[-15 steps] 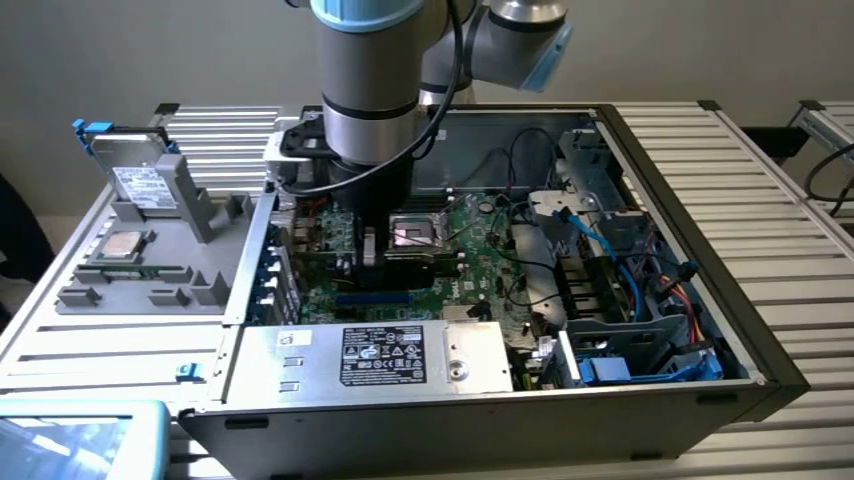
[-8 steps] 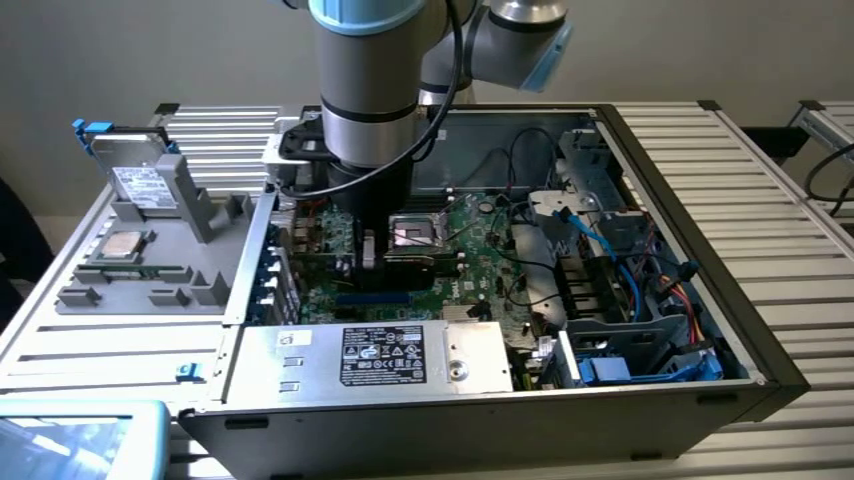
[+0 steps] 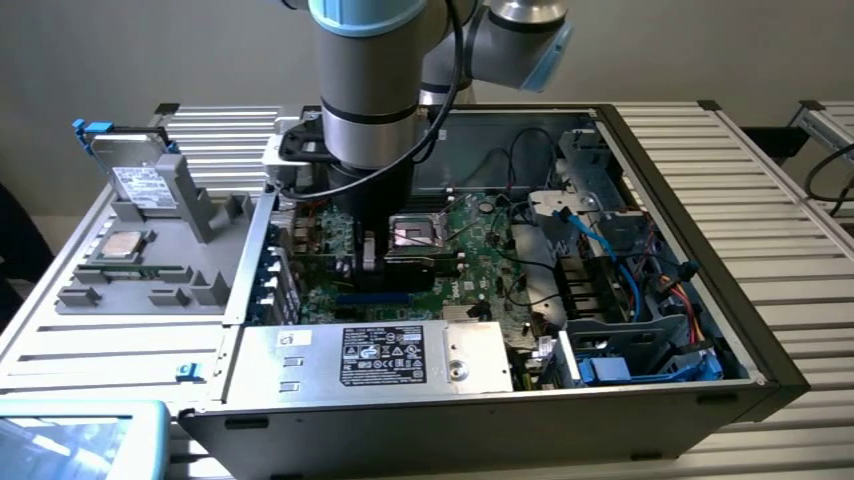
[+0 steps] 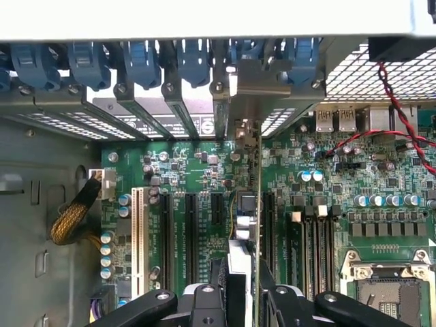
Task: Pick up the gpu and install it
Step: 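Insert the gpu into the slot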
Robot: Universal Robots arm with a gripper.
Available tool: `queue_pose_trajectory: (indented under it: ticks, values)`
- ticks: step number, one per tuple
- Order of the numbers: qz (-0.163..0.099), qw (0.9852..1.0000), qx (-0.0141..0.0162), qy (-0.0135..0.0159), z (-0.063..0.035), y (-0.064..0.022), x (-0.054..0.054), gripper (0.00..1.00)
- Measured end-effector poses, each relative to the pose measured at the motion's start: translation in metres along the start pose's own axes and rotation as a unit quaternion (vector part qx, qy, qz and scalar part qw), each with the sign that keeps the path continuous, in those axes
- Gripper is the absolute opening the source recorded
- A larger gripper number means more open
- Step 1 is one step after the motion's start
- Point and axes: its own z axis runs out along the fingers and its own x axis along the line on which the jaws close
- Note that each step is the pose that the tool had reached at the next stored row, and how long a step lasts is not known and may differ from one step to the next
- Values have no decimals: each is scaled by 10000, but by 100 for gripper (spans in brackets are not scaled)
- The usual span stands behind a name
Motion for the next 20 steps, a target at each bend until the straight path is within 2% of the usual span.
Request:
queue_pose_trajectory:
  ticks: [11,20]
  values:
    - [2,10000,0,-3,-2,-34,30,28]
    - [38,10000,-22,-7,24,-35,14,28]
